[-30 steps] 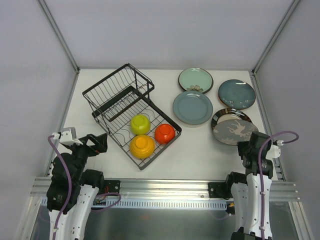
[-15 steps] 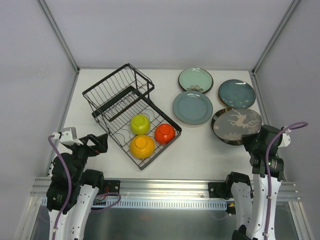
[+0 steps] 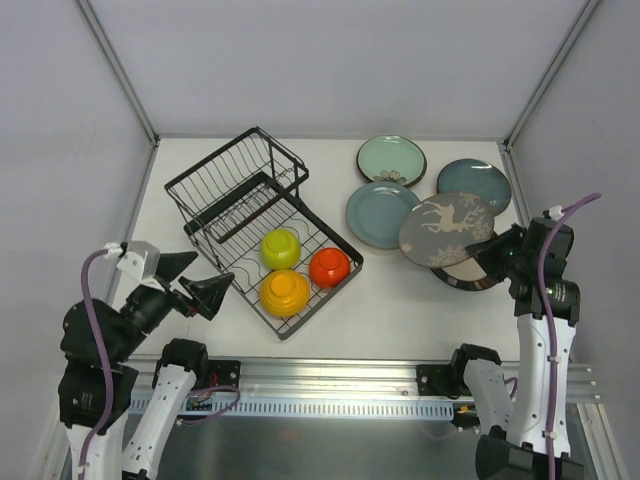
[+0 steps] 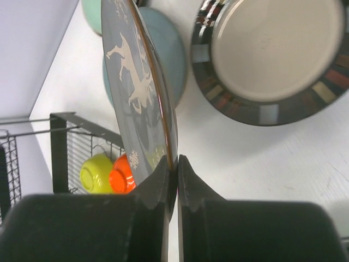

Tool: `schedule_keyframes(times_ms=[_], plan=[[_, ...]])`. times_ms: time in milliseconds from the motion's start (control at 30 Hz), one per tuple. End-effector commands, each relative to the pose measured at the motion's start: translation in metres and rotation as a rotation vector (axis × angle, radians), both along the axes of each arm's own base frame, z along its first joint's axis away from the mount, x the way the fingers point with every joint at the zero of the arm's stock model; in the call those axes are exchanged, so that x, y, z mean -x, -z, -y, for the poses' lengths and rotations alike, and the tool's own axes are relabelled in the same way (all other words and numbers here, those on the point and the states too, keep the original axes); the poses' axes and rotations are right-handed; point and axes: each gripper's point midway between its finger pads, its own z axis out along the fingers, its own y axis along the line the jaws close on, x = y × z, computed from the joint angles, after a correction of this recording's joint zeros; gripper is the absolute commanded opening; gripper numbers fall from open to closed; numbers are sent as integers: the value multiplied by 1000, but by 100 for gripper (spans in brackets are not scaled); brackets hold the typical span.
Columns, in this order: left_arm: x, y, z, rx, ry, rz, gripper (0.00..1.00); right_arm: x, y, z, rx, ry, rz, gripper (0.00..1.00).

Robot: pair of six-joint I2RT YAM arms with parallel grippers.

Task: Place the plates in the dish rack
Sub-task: Grab a plate with the right arm, then pass the plate from the right arm to the left

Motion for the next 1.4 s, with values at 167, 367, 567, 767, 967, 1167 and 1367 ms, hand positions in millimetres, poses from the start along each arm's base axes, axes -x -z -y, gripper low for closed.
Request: schedule_keyframes(times_ms=[167, 367, 567, 767, 967, 1167, 1367], plan=[[-25, -39, 58, -36, 371, -120, 99, -39, -77, -42, -23, -305, 261, 1], [-64, -51, 74, -40, 398, -207, 99, -50, -75, -58, -56, -400, 235, 1], [-93, -45, 131, -179, 432, -236, 99, -59, -70, -62, -64, -417, 206, 1], [-117, -27, 196, -400, 448, -180, 99, -65, -62, -68, -95, -439, 165, 1], [-122, 8, 274, -680, 487, -57, 99, -67, -61, -67, -97, -410, 144, 0], [-105, 34, 334, -774, 563, 96, 99, -66, -62, -70, -119, -399, 134, 1], [-83, 53, 358, -766, 610, 277, 99, -62, -64, -72, -122, -397, 133, 0]])
